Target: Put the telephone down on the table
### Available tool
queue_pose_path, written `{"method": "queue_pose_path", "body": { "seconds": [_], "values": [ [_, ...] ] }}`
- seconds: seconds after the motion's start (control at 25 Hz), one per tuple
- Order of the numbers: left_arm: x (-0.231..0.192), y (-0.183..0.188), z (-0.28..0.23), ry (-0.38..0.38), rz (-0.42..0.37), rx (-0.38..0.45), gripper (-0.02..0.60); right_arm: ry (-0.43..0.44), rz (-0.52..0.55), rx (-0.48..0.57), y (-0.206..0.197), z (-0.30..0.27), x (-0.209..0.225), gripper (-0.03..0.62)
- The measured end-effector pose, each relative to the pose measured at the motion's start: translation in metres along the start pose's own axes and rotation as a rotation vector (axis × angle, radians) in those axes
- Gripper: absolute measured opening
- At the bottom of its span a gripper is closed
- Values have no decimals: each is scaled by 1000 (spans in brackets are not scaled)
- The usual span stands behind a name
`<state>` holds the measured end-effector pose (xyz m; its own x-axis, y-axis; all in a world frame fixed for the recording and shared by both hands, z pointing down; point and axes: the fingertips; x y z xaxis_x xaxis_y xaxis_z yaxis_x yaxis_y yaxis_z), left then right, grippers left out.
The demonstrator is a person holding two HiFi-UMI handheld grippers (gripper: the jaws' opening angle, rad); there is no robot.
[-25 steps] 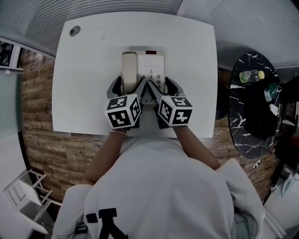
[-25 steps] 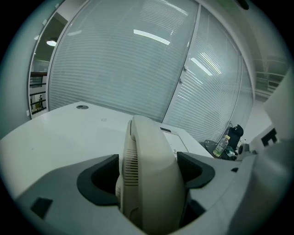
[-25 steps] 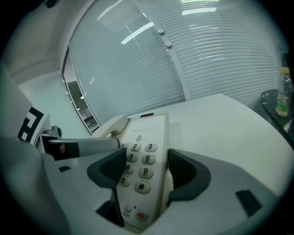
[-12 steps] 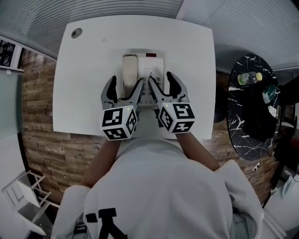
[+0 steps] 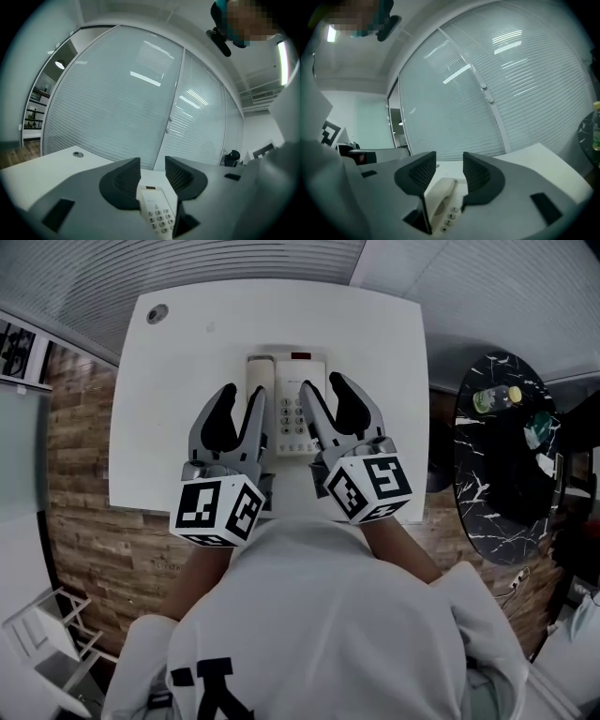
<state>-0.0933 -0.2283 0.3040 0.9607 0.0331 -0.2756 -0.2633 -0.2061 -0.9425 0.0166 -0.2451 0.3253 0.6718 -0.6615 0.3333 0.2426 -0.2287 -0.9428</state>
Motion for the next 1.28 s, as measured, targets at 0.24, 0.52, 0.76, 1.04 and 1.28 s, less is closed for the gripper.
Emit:
{"method": "queue_pose_path", "body": {
  "seconds": [0.24, 0.52, 0.76, 1.04, 1.28],
  "values": [
    [2, 18, 4, 10, -18, 56, 28, 26, -17, 43, 26, 0, -12, 70],
    [4, 12, 1, -1, -47, 35, 5, 55, 8, 50, 33, -5, -23, 36],
    [7, 8, -3, -7, -67, 16, 5, 84, 34, 60, 36, -10, -33, 32],
    [18, 15, -3, -35, -54, 35, 5, 89, 36, 69, 42, -8, -28, 31],
    [24, 13, 1, -19, -59, 47, 5, 103, 16, 73, 41, -2, -25, 32]
  ]
}}
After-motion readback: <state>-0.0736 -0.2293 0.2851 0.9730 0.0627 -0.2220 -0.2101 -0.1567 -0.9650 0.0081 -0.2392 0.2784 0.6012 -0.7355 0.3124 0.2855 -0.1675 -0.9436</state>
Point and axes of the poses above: the fingertips, and each gripper's own axes: z backward along the fingers, x to its right, y out of its top, and after that the axes turned 15 degrees about y, right-handed
